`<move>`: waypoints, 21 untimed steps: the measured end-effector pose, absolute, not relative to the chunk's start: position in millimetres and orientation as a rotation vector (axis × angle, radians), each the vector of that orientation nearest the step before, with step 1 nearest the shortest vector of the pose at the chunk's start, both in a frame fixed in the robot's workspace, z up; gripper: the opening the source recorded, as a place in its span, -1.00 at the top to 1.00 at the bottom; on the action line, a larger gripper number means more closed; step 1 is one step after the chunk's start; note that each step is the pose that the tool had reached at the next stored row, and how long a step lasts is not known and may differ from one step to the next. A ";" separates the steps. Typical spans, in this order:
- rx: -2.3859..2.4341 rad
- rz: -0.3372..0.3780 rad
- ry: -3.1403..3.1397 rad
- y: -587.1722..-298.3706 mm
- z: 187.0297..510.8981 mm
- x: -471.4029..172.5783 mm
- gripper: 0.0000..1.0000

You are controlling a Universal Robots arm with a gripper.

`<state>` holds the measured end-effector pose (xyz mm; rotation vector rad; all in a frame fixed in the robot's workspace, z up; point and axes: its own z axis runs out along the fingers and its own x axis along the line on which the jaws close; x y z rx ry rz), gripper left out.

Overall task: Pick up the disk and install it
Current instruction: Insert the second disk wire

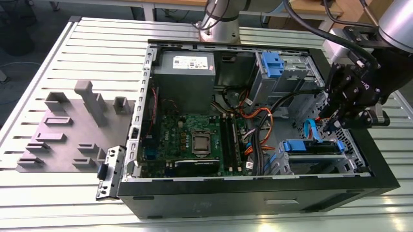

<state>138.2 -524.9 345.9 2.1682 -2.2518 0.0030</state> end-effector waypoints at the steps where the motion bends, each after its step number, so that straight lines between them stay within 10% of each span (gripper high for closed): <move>1: 2.168 0.003 -2.252 -524.8 345.9 138.9 0.26; 21: 2.167 0.006 -2.250 -523.6 344.2 159.4 0.26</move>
